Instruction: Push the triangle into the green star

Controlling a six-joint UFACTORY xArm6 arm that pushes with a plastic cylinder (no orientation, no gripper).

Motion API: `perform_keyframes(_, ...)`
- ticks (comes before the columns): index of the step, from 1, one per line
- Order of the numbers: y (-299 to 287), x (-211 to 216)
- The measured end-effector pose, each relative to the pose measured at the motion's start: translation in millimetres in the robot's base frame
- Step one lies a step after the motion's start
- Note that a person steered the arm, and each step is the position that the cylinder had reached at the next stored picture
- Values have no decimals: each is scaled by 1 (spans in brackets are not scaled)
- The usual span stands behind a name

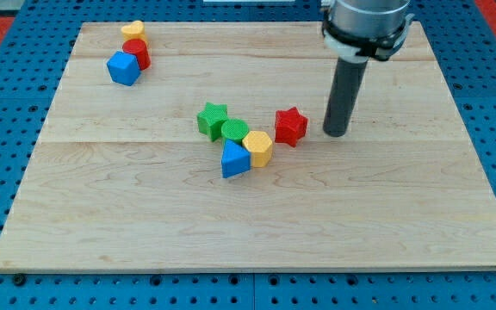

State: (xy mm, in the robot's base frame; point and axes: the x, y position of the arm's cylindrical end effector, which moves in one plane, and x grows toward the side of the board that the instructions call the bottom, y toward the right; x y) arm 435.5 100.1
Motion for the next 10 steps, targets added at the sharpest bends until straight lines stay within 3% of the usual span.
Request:
perform_keyframes(2, -88, -6)
perform_keyframes(3, -11, 49)
perform_keyframes(4, -16, 107)
perform_keyframes(5, -103, 89)
perform_keyframes(6, -143, 52)
perform_keyframes(8, -164, 15)
perform_keyframes(9, -202, 18)
perform_keyframes(10, -234, -27)
